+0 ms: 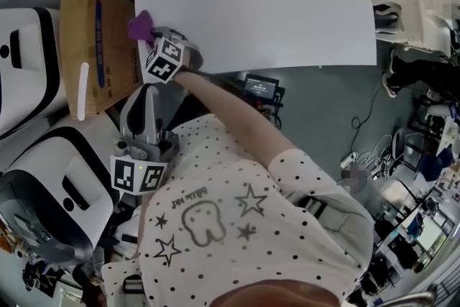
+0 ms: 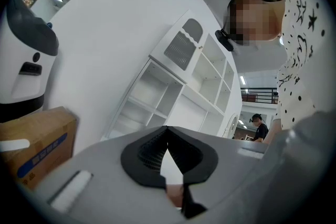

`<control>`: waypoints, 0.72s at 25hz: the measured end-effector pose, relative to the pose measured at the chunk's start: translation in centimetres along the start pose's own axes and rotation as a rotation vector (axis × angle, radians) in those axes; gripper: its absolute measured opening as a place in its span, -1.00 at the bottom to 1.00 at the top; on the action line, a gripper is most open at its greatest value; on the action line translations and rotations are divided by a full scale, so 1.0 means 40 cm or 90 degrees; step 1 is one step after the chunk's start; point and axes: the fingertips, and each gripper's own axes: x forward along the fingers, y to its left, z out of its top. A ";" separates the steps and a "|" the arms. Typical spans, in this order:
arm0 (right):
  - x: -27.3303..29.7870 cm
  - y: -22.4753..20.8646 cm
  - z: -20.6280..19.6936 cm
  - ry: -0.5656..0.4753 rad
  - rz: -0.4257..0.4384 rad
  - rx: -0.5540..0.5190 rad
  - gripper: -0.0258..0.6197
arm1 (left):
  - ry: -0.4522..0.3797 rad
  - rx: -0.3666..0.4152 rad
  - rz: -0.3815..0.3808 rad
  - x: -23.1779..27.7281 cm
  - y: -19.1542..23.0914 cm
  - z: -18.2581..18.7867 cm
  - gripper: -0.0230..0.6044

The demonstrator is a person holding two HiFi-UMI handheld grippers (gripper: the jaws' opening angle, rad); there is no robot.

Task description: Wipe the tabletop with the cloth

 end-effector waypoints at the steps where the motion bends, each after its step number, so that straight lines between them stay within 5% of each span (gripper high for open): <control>1: 0.004 0.007 0.003 0.000 0.002 -0.008 -0.72 | -0.001 -0.001 0.001 0.000 0.002 0.000 -0.94; 13: 0.012 0.023 0.008 -0.003 0.024 -0.029 -0.72 | -0.007 0.004 0.006 -0.001 0.001 0.002 -0.94; 18: -0.041 -0.021 0.020 -0.062 0.050 0.069 -0.72 | -0.006 0.002 -0.008 0.011 -0.005 -0.002 -0.94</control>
